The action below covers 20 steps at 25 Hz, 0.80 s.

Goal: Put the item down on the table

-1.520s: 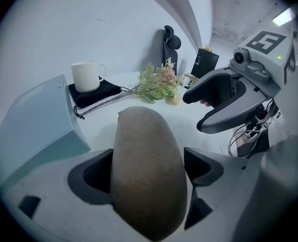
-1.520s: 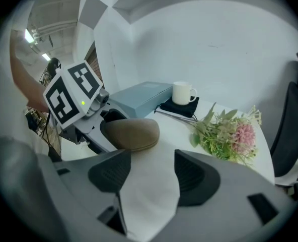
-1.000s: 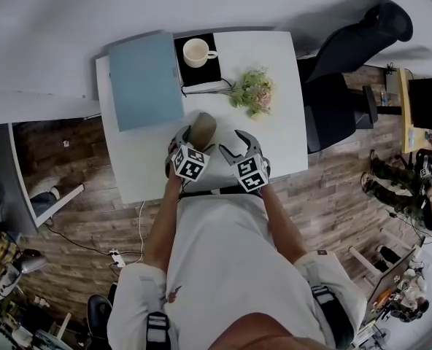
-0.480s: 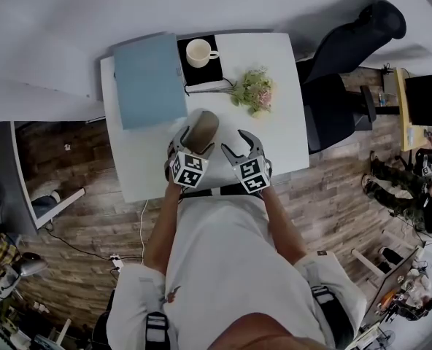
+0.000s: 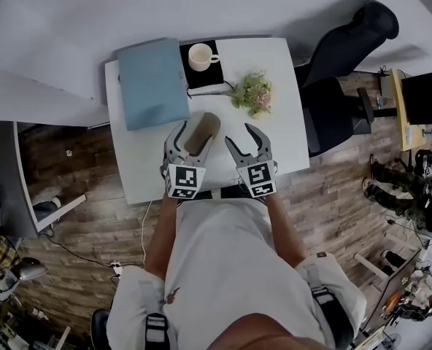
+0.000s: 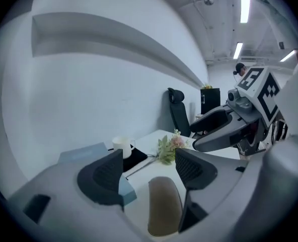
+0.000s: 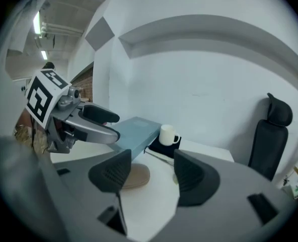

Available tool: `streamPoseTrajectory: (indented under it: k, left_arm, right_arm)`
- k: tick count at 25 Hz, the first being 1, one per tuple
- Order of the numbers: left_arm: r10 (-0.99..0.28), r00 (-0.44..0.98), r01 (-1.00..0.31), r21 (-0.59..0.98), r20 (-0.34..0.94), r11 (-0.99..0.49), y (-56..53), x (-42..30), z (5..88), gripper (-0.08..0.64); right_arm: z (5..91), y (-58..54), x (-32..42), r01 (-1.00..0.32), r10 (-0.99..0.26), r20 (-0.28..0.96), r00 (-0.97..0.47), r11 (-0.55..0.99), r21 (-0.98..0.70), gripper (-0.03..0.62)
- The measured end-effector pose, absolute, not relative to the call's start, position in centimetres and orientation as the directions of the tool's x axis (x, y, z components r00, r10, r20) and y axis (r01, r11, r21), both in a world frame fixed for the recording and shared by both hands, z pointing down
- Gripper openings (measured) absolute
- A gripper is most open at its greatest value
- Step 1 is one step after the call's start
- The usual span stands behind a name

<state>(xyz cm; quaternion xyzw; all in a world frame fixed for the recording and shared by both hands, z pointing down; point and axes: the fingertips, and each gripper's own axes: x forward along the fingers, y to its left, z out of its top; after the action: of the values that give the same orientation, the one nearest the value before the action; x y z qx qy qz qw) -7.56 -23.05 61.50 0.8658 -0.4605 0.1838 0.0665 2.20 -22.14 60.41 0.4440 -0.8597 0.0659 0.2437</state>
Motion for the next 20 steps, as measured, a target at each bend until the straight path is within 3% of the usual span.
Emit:
streamPoseTrajectory:
  k: [11, 20]
  left_arm:
    - [-0.875, 0.479, -0.869, -0.104, 0.078, -0.485, -23.4, -9.8, 47.8, 0.352]
    - [-0.880, 0.474, -0.874, -0.108, 0.036, -0.474, -21.5, -11.0, 44.7, 0.390]
  right_arm:
    - [48.1, -22.1, 2.8, -0.862, -0.871, 0.171, -0.461, 0.486, 0.147, 0.277]
    - [44.5, -20.3, 2.1, -0.870, -0.890, 0.096, -0.447, 0.457, 0.186, 0.291]
